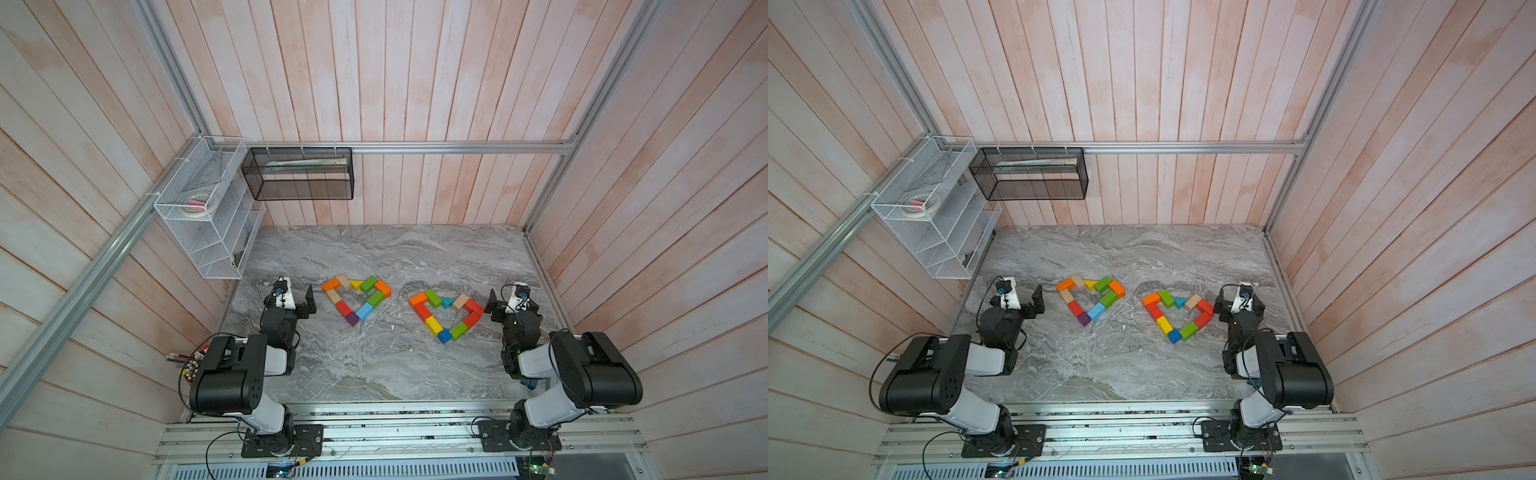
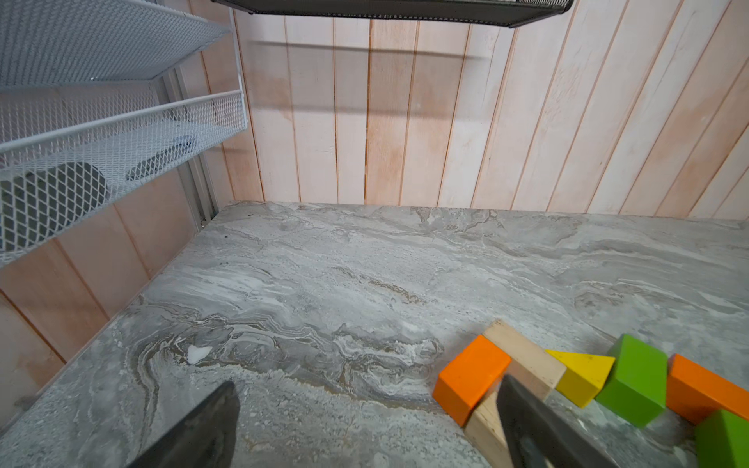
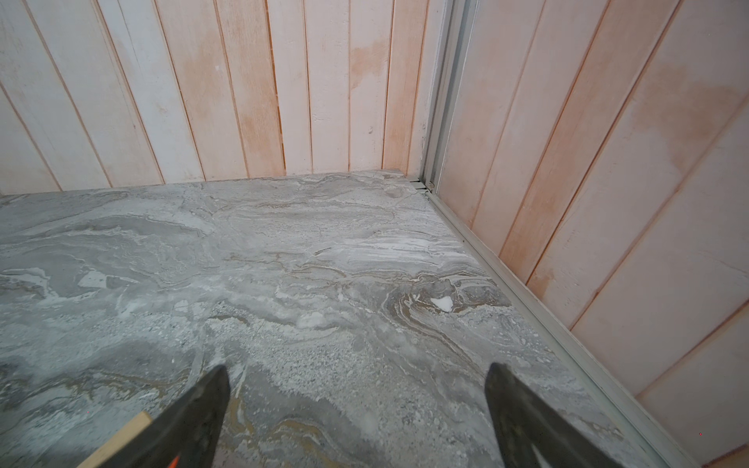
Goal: Assemble a heart with building blocks
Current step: Reset both arms
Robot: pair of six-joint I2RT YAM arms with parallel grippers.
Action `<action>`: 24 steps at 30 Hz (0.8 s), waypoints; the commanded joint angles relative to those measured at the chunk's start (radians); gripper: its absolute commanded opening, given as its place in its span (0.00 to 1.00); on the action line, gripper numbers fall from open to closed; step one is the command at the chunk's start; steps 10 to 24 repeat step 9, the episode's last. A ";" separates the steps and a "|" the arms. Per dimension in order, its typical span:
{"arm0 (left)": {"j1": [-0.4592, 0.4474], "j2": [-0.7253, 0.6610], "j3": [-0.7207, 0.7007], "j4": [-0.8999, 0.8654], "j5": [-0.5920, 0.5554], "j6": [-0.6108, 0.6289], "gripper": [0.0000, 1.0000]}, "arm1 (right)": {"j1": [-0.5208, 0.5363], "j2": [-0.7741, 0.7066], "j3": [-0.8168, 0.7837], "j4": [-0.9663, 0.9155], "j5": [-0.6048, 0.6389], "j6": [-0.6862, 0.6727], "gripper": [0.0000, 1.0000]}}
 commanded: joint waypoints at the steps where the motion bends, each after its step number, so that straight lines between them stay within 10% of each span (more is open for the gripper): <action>1: -0.007 -0.005 -0.001 -0.018 -0.004 0.003 1.00 | -0.004 0.000 0.008 0.033 -0.005 0.007 0.98; 24: -0.006 -0.005 -0.001 -0.018 0.001 0.002 1.00 | -0.004 0.000 0.008 0.034 -0.005 0.007 0.98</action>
